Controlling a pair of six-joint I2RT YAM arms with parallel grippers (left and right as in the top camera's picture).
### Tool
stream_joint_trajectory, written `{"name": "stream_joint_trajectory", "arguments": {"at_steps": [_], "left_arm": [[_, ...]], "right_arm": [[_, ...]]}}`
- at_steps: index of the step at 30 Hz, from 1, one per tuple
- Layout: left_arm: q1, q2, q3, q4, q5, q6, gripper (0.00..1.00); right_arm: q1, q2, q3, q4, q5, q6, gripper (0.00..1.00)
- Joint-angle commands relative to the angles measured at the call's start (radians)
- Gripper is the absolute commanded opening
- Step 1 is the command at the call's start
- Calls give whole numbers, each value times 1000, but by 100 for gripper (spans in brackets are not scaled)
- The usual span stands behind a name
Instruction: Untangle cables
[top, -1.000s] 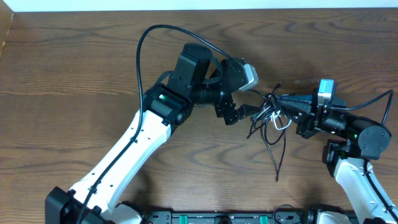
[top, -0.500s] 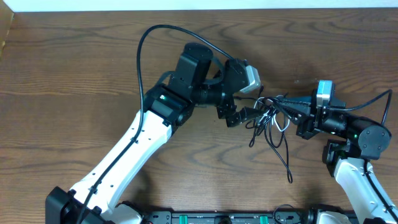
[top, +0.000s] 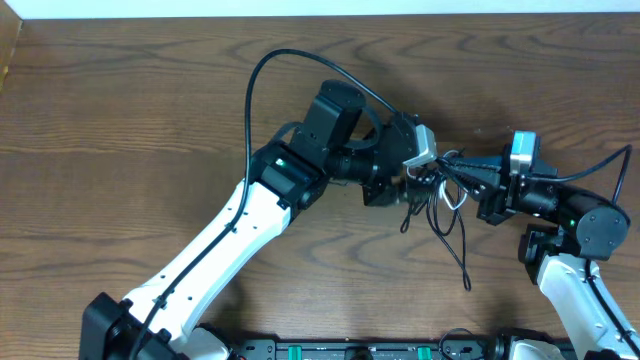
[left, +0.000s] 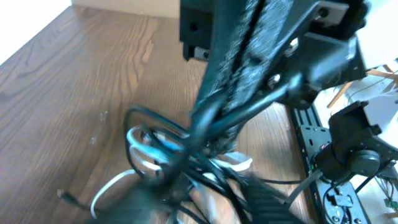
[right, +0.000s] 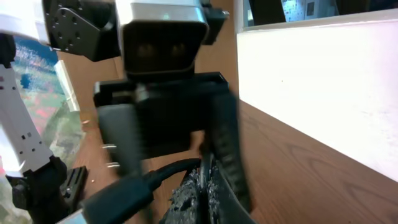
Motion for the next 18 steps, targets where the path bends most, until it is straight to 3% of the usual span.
{"name": "stream_joint_trajectory", "arguments": {"at_steps": [1,18], "left_arm": [[0,13,4,-2,16,-2,8],[0,13,4,6,16,-2,8]], "right_arm": [[-2,-4,11,9,16,21,1],[-2,-4,11,7,16,6,1]]}}
